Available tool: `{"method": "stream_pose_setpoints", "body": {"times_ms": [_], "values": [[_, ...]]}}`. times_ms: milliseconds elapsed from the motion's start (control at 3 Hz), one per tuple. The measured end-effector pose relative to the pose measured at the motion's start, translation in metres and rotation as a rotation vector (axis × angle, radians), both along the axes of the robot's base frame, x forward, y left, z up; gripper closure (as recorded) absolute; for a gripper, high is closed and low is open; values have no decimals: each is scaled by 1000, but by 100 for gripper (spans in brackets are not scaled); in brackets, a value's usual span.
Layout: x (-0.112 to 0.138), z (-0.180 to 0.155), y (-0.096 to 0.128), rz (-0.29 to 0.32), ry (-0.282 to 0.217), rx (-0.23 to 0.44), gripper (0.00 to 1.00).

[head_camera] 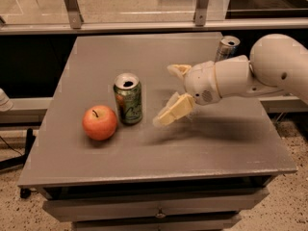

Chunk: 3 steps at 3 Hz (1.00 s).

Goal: Move green can near apple

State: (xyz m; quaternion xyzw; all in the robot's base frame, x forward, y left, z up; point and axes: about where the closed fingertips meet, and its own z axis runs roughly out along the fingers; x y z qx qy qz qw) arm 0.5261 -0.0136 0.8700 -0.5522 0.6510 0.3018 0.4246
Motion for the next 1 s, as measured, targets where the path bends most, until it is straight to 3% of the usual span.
{"method": "stream_pose_setpoints", "body": {"times_ms": [667,1000], "values": [[24,10,-131,-299,-52,-29,0],[24,10,-131,-299,-52,-29,0]]}}
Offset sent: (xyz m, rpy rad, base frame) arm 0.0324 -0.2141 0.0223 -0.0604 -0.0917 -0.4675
